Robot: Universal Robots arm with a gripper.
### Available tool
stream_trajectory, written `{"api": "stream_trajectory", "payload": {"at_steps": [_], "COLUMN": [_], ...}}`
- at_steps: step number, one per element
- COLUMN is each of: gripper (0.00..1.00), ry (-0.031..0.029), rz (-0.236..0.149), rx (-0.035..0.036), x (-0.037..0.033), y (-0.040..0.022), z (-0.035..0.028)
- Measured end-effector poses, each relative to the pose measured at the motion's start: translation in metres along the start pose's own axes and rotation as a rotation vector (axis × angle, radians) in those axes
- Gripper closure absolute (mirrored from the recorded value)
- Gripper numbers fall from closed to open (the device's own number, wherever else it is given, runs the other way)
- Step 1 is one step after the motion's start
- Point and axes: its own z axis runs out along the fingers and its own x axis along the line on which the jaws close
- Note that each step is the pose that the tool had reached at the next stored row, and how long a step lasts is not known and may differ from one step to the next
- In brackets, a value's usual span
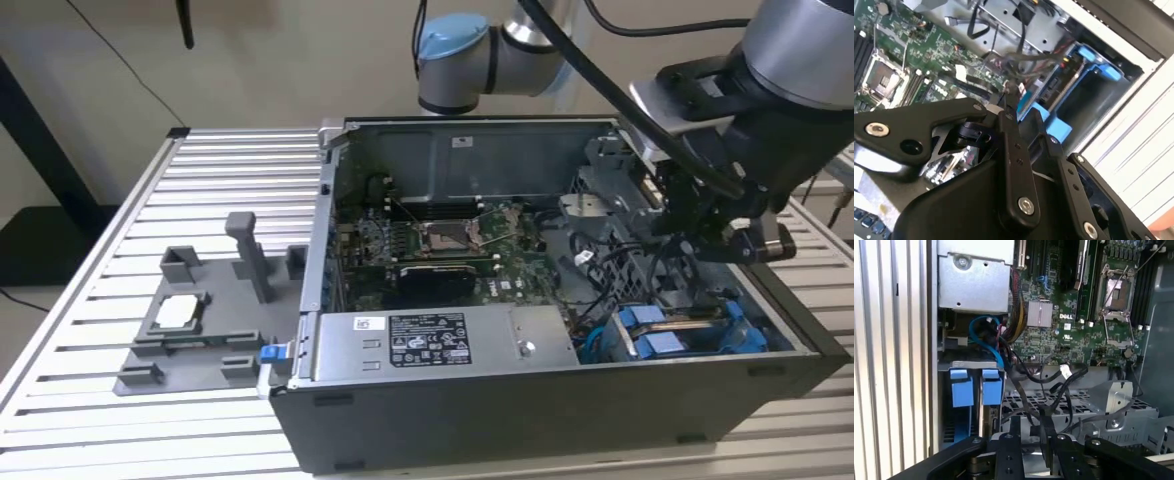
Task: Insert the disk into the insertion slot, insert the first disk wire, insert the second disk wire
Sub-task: 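Insert the second disk wire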
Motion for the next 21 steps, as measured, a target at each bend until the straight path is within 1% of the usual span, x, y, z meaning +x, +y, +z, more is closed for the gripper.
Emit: {"api": "stream_trajectory", "payload": {"at_steps": [3, 4, 5, 7, 9, 10, 11, 14, 16, 18, 20, 21], "gripper": [0.70, 0.70, 0.70, 0.70, 0.70, 0.70, 0.70, 0.70, 0.70, 0.70, 0.70, 0.70], "ry": [-0.0004, 0.0001, 0.0026, 0.0128, 0.0212, 0.0251, 0.0268, 0.0290, 0.0322, 0.0349, 0.0362, 0.0365], "rz": [-0.002, -0.002, -0.002, -0.002, -0.002, -0.002, -0.001, 0.001, 0.003, 0.005, 0.008, 0.009], "rx": [-0.0015, -0.0028, -0.0052, -0.0081, -0.0116, -0.0169, -0.0217, -0.0335, -0.0430, -0.0537, -0.0648, -0.0680], "x": [-0.0084, -0.0097, -0.0106, -0.0116, -0.0115, -0.0116, -0.0122, -0.0152, -0.0165, -0.0168, -0.0167, -0.0167], "y": [-0.0001, -0.0001, 0.0000, 0.0001, 0.0002, 0.0002, 0.0003, 0.0002, 0.0003, 0.0003, 0.0004, 0.0005], "z": [0.0030, 0.0037, 0.0044, 0.0058, 0.0069, 0.0072, 0.0076, 0.0089, 0.0097, 0.0105, 0.0113, 0.0115]}}
